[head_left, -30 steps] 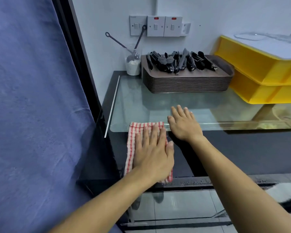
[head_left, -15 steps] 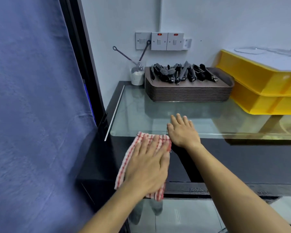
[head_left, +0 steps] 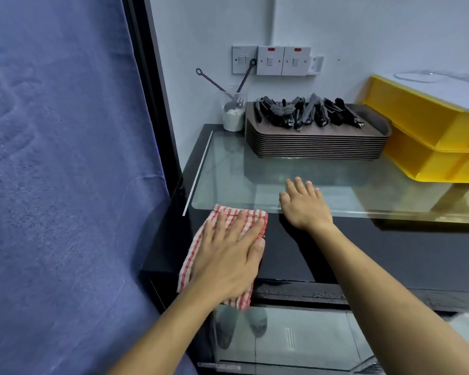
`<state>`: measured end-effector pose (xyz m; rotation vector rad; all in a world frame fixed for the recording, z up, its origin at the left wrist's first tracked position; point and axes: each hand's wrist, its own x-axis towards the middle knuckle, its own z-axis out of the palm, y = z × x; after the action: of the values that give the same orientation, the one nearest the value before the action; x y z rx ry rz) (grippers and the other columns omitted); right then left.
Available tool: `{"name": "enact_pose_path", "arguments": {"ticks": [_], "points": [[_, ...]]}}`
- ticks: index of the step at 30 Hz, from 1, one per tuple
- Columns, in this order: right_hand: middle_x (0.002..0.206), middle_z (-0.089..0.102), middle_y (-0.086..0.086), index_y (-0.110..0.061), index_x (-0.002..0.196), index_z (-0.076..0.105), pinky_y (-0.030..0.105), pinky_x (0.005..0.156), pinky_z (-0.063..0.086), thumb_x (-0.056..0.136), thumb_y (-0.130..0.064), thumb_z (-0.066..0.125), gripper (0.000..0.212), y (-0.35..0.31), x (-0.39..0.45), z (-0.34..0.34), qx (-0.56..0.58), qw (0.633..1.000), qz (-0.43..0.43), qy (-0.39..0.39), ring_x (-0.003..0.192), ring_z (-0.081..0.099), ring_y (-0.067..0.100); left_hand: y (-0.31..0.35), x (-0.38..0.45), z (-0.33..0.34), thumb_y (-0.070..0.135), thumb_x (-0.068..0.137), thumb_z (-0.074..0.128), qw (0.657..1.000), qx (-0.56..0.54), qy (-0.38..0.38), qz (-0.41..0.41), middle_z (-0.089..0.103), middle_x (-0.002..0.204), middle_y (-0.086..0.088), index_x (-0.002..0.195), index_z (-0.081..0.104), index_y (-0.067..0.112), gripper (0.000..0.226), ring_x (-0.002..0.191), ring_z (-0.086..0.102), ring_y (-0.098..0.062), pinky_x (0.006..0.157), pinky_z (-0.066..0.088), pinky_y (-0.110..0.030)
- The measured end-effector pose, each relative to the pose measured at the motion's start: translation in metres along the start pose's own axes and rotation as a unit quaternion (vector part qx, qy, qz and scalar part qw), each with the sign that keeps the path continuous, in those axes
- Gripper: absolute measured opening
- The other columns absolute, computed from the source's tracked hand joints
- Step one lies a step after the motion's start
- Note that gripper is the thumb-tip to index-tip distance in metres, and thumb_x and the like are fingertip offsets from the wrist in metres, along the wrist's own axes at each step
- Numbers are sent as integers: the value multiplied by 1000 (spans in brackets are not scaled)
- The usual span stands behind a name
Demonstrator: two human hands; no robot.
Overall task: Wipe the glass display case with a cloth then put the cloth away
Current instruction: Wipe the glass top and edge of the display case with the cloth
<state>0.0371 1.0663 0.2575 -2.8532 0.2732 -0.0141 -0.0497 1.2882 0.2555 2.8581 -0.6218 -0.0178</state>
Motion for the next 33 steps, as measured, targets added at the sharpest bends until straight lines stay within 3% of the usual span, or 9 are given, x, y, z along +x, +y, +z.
{"name": "enact_pose_path", "arguments": {"ticks": [5,8,11,16,19,21,27,31,33], "points": [[176,0,4,-20,168,11,43,130,-1,110,-40,16,62,1,0,1,-1,1000,6,1,162,-3,28,-86,23,-15,58,81,-28,999,28,-35,1,-21,171,12,158,-20,50,78,158,-24,-22,129,-10,-48],[176,1,4,-20,168,11,44,130,0,110,-41,15,62,1,1,1,-4,1000,4,3,162,-3,29,-116,50,-26,58,92,-19,997,42,-34,-58,-17,173,7,159,-19,48,69,159,-22,-22,129,-13,-46],[176,2,5,-20,168,11,44,130,1,110,-41,15,62,2,2,2,-8,1000,3,5,162,-2,29,-89,36,-20,56,105,-4,998,13,-23,-59,-22,171,6,161,-16,45,58,158,-24,-22,128,-16,-44],[176,3,7,-19,168,12,45,130,1,110,-41,16,62,2,2,3,-10,1000,-2,11,162,0,32,-55,-12,-7,53,97,-14,992,35,-23,119,-25,168,15,160,-19,46,63,156,-26,-13,129,-12,-42],[176,3,7,-19,168,12,45,130,1,110,-41,15,62,2,2,3,-11,1000,-1,12,162,0,31,-107,33,-19,36,92,-16,998,45,8,53,-18,173,3,161,-24,35,70,160,-18,-21,129,-3,-50],[176,3,7,-19,168,12,45,130,1,109,-41,15,62,0,1,3,-13,1000,1,9,162,-1,31,-118,56,-22,47,87,-22,998,50,-3,-22,-17,174,1,160,-24,40,73,159,-19,-24,129,-5,-51],[175,3,10,-17,168,11,47,129,3,110,-36,17,61,1,2,2,-14,1000,-5,7,161,1,34,10,25,12,53,103,-12,990,4,-34,137,-18,172,9,161,-13,47,58,158,-25,-20,128,-12,-49],[175,3,8,-18,168,12,46,130,2,111,-39,16,61,3,2,2,-8,1000,-4,9,161,0,32,-26,2,9,60,89,-35,990,24,-6,138,-19,172,14,156,-23,53,68,157,-26,-19,129,-11,-47],[175,3,8,-18,168,11,45,130,1,111,-40,16,61,2,0,3,-7,1000,-3,11,161,-2,31,-70,18,4,59,81,-43,997,41,-5,70,-18,173,11,156,-26,51,77,159,-22,-21,129,-6,-48]]}}
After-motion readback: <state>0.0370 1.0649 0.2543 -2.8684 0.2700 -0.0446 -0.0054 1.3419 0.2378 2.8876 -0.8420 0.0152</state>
